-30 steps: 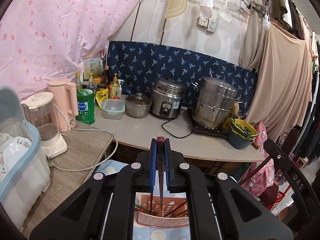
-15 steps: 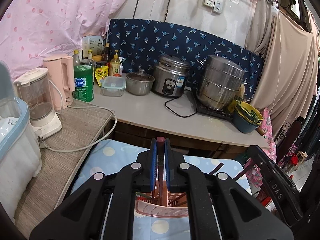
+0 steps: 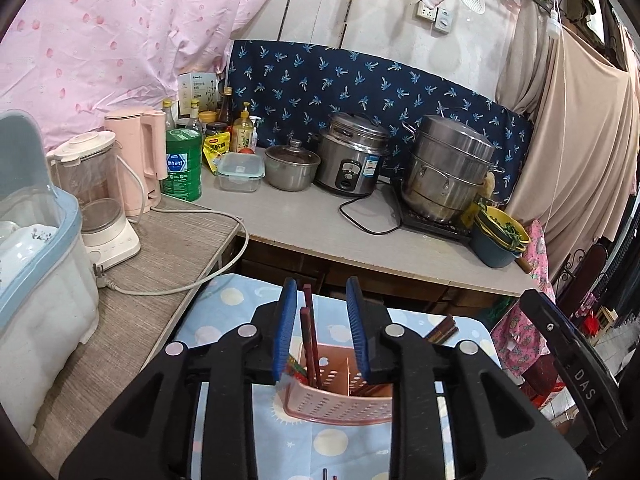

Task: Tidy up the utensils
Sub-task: 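Open both tools to drop the chopsticks into the pink basket, then withdraw both open tools back over the last two chopsticks, then close the right tool on the bright red chopstick while the left tool grasps the brown chopstick, then lift both held chopsticks and carry them over the pink basket, then open both tools to drop the chopsticks into the pink basket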

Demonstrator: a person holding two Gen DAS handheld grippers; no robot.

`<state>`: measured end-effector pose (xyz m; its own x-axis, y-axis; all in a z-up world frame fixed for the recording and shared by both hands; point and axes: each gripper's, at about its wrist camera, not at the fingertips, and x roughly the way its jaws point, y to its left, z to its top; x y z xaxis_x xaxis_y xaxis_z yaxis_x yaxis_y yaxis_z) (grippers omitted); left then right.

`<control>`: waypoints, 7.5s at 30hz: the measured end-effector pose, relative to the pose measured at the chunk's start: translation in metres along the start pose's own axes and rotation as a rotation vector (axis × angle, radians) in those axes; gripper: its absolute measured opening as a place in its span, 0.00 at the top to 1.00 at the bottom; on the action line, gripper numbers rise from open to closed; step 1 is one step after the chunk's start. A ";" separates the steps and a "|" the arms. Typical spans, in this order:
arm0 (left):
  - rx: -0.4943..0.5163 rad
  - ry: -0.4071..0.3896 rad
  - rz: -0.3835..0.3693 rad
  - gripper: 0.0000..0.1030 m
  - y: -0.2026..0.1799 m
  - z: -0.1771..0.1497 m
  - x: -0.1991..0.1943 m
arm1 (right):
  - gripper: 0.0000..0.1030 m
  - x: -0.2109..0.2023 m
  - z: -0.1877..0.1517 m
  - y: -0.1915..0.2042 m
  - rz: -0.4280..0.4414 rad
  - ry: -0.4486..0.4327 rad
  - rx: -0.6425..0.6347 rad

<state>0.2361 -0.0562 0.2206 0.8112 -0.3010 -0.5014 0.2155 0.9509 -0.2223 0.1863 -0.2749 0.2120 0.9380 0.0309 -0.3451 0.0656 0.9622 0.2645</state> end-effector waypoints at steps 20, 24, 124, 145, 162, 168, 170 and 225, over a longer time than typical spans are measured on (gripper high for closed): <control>0.034 0.047 0.027 0.69 0.015 -0.077 -0.061 | 0.75 -0.087 -0.076 0.017 -0.007 0.073 -0.104; 0.045 0.079 0.037 0.69 0.019 -0.103 -0.067 | 0.75 -0.099 -0.102 0.013 -0.001 0.121 -0.095; 0.148 0.578 0.007 0.93 0.008 -0.341 -0.053 | 0.93 -0.139 -0.338 -0.017 -0.099 0.556 -0.083; 0.085 0.444 -0.018 0.93 0.018 -0.277 -0.084 | 0.93 -0.162 -0.255 -0.012 -0.065 0.382 -0.057; 0.054 0.170 -0.032 0.94 0.015 -0.139 -0.097 | 0.93 -0.146 -0.130 0.000 -0.006 0.134 -0.047; 0.030 0.111 -0.064 0.94 0.011 -0.089 -0.092 | 0.93 -0.136 -0.096 0.005 0.010 0.066 -0.034; 0.028 0.084 -0.074 0.94 0.008 -0.073 -0.091 | 0.93 -0.131 -0.083 0.006 0.017 0.040 -0.024; 0.014 0.010 0.028 0.54 -0.003 -0.012 0.015 | 0.65 0.017 -0.024 -0.016 -0.012 0.055 0.043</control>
<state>0.2410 -0.0646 0.2043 0.8117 -0.2748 -0.5154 0.2005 0.9599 -0.1960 0.1930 -0.2830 0.1806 0.9171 0.0357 -0.3969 0.0920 0.9502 0.2979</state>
